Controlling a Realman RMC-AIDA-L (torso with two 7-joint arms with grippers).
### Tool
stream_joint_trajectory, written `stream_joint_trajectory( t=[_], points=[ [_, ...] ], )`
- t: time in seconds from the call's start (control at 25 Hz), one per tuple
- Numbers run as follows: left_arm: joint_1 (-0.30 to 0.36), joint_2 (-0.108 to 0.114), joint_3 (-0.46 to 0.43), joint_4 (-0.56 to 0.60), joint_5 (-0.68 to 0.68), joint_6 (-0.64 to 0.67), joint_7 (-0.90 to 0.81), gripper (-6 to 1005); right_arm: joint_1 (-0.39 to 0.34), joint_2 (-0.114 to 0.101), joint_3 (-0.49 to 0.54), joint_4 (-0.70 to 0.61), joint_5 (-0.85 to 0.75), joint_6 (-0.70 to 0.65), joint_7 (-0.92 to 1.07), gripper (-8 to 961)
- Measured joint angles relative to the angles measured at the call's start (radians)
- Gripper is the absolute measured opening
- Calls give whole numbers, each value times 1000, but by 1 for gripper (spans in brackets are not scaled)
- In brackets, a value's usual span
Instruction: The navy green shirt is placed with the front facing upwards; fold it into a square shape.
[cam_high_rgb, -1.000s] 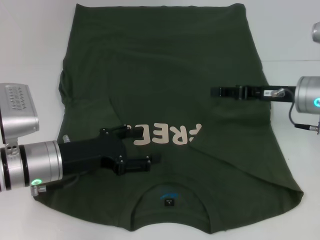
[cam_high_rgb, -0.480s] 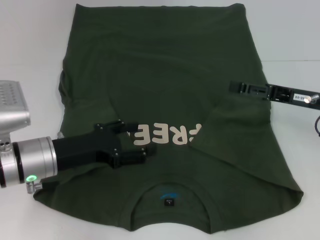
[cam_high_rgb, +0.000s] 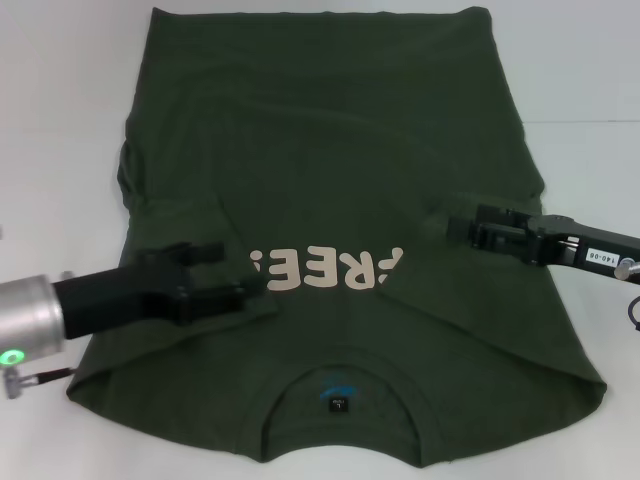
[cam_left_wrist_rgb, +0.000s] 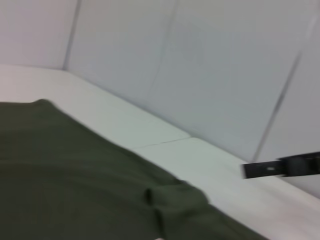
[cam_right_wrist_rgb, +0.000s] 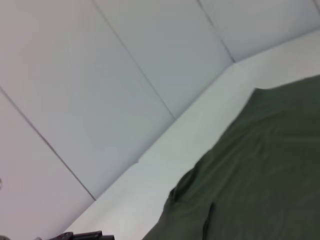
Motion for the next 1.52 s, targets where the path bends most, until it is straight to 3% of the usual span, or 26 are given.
stream_joint_trajectory(
  t=[0.28, 0.76, 1.52],
  points=[
    [60, 4, -102, 98, 75, 7, -167, 875, 0, 1, -18, 4, 4, -8, -26, 931],
    [128, -1, -195, 201, 196, 55, -243, 876, 8, -6, -56, 4, 3, -10, -32, 927],
    [142, 0, -226, 225, 313, 50, -259, 875, 14, -5, -51, 4, 11, -2, -28, 923]
  ],
)
